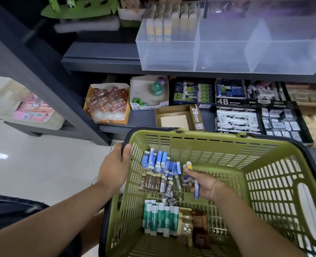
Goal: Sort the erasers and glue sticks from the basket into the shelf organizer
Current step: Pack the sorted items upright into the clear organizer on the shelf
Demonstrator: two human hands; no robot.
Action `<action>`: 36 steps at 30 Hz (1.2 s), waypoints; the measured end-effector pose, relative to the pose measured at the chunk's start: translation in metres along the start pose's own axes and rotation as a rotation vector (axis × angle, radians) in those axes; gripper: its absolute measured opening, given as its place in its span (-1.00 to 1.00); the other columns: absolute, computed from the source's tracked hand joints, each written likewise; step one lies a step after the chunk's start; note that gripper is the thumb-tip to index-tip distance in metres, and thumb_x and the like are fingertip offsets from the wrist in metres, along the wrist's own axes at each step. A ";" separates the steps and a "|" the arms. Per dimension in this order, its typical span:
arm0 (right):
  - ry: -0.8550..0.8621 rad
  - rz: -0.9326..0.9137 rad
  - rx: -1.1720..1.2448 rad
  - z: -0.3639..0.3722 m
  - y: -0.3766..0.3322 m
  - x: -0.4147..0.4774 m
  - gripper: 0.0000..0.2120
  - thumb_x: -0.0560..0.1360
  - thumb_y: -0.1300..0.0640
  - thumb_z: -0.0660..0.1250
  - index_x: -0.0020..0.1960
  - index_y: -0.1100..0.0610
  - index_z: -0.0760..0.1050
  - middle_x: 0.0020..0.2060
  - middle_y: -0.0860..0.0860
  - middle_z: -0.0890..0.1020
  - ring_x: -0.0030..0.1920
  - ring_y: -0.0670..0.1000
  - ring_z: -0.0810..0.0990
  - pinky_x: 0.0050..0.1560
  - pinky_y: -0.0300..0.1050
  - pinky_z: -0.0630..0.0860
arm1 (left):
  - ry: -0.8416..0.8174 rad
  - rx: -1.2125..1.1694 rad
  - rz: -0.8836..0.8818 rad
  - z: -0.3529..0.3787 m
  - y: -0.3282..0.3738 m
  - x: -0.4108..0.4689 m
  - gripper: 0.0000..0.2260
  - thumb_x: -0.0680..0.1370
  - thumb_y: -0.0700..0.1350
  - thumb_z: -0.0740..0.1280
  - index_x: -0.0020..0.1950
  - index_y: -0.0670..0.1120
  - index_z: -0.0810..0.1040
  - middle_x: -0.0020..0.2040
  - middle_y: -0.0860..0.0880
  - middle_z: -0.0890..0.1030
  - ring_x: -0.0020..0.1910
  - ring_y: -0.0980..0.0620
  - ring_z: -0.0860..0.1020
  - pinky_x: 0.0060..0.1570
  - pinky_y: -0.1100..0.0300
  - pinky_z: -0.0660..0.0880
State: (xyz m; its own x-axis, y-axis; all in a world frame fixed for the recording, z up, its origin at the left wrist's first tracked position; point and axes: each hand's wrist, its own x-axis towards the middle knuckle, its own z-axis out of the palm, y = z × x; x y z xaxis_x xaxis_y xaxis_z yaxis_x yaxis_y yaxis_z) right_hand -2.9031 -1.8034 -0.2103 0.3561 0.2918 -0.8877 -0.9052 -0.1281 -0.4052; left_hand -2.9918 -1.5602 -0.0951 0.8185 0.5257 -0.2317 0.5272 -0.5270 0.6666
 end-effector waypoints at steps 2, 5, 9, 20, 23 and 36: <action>-0.017 -0.004 0.004 -0.007 -0.003 -0.013 -0.55 0.43 0.01 0.45 0.24 0.20 0.51 -0.24 0.02 0.48 -0.39 -0.06 0.37 -0.49 -0.21 0.37 | -0.018 0.028 -0.019 -0.001 0.003 -0.001 -0.63 0.64 0.13 0.02 0.18 -0.09 0.45 -0.07 -0.07 0.61 -0.02 -0.17 0.58 0.00 -0.03 0.52; -0.068 -0.040 0.043 -0.010 -0.012 -0.045 -0.43 0.28 0.01 0.50 0.23 0.20 0.51 -0.21 0.03 0.47 -0.39 -0.05 0.37 -0.49 -0.20 0.36 | 0.155 0.172 0.089 -0.004 0.011 -0.006 -0.61 0.65 0.00 0.14 0.41 -0.16 0.35 0.21 -0.13 0.53 0.24 -0.15 0.46 0.20 -0.03 0.40; -0.222 -0.161 0.114 0.001 -0.032 -0.104 -0.50 0.28 0.06 0.50 0.19 0.16 0.54 -0.18 0.02 0.48 -0.40 -0.06 0.40 -0.47 -0.22 0.34 | 0.135 -0.051 0.309 0.000 0.076 -0.038 -0.62 0.62 0.04 0.19 0.42 -0.01 0.35 0.34 0.05 0.40 0.35 0.12 0.30 0.32 0.17 0.22; -0.215 -0.703 -0.366 0.066 -0.070 -0.215 -0.68 0.52 0.07 0.36 0.23 0.13 0.47 -0.23 0.03 0.57 -0.32 -0.06 0.38 -0.40 -0.28 0.31 | -0.631 -0.940 -0.318 -0.009 0.179 -0.064 -0.81 0.52 -0.06 0.36 -0.07 -0.19 0.53 -0.26 -0.15 0.57 -0.28 -0.10 0.50 -0.35 0.08 0.41; -0.325 -0.709 -0.299 0.063 -0.082 -0.229 -0.69 0.48 0.13 0.33 0.19 0.22 0.48 -0.24 -0.02 0.63 -0.32 -0.17 0.54 -0.33 -0.35 0.44 | -0.635 -0.974 -0.364 -0.020 0.190 -0.058 -0.85 0.55 -0.12 0.34 -0.05 -0.22 0.52 -0.20 -0.22 0.57 -0.19 -0.14 0.50 -0.25 -0.01 0.47; -0.132 -0.782 -0.398 0.067 -0.109 -0.235 -0.74 0.61 0.18 0.17 -0.09 0.25 0.60 -0.42 -0.07 0.57 -0.50 -0.15 0.34 -0.48 -0.34 0.27 | -0.584 -1.038 -0.525 -0.042 0.216 -0.044 -0.94 0.52 -0.30 0.34 -0.16 -0.22 0.51 -0.47 -0.13 0.58 -0.34 -0.09 0.54 -0.22 -0.06 0.56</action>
State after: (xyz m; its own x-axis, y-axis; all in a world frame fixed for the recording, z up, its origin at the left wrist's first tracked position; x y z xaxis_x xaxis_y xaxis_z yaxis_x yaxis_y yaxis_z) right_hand -2.9038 -1.7950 0.0573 0.7869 0.5381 -0.3020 -0.2570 -0.1591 -0.9532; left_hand -2.9233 -1.6693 0.0884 0.6862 0.0055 -0.7274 0.6060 0.5489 0.5758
